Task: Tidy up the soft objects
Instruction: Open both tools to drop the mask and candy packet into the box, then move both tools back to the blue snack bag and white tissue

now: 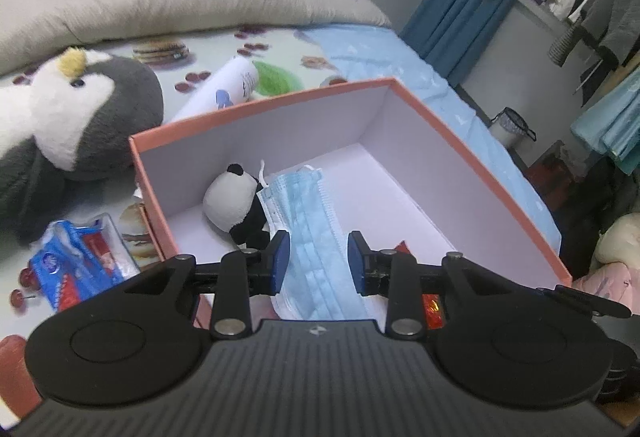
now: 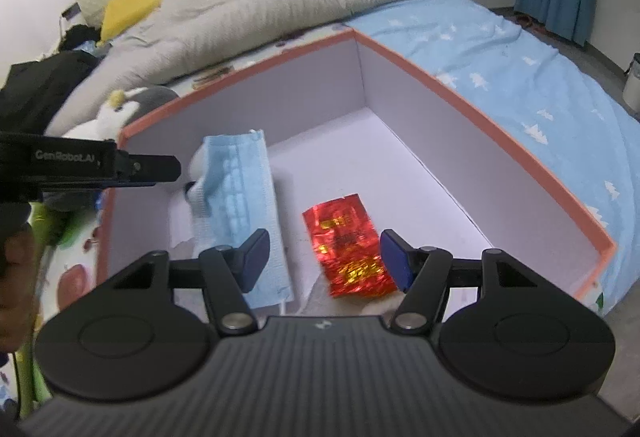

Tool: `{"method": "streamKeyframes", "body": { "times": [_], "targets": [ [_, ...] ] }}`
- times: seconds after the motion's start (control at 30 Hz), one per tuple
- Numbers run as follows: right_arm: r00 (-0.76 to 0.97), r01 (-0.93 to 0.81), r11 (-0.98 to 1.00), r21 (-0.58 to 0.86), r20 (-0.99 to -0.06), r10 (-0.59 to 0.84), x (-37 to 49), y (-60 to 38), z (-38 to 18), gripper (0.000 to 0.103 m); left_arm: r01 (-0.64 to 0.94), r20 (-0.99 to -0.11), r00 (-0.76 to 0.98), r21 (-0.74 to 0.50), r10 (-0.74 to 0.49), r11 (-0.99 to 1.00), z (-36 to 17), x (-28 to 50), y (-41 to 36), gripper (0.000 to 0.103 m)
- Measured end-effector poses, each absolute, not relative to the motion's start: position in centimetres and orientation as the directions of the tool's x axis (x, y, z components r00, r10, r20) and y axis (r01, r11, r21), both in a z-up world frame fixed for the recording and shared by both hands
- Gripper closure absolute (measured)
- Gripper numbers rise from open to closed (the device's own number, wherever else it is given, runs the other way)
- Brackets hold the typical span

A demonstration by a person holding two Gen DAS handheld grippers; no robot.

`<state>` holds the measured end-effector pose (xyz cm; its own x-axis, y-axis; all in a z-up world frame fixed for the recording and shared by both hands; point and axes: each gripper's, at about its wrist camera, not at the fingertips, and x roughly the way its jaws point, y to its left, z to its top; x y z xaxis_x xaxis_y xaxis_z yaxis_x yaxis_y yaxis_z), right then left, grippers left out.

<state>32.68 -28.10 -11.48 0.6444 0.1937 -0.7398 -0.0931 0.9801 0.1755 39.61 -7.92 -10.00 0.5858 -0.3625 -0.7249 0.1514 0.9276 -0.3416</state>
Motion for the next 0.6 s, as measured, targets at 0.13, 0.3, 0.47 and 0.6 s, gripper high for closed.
{"method": "streamKeyframes", "body": {
  "times": [0.13,0.3,0.47,0.6],
  "targets": [
    [0.666,-0.099,0.979,0.180,-0.718,0.200,30.4,-27.8,-10.2,0.039,0.167,-0.702,0.617,-0.325,-0.356,0.931,-8.2,36.6,-7.7,0.066],
    [0.689,-0.118,0.975,0.191,-0.691,0.218,27.1,-27.3,-8.9,0.039,0.174,-0.669,0.650,-0.329,-0.359,0.928,-6.3,32.4,-7.0,0.066],
    [0.701,-0.128,0.971,0.200,-0.674,0.231,23.9,-26.8,-8.2,0.039,0.193,-0.649,0.671,-0.313,-0.358,0.930,-5.3,28.2,-6.6,0.066],
    [0.707,-0.125,0.973,0.193,-0.671,0.224,21.5,-26.5,-7.8,0.039,0.184,-0.636,0.695,-0.293,-0.335,0.938,-4.6,24.9,-6.2,0.066]
  ]
}}
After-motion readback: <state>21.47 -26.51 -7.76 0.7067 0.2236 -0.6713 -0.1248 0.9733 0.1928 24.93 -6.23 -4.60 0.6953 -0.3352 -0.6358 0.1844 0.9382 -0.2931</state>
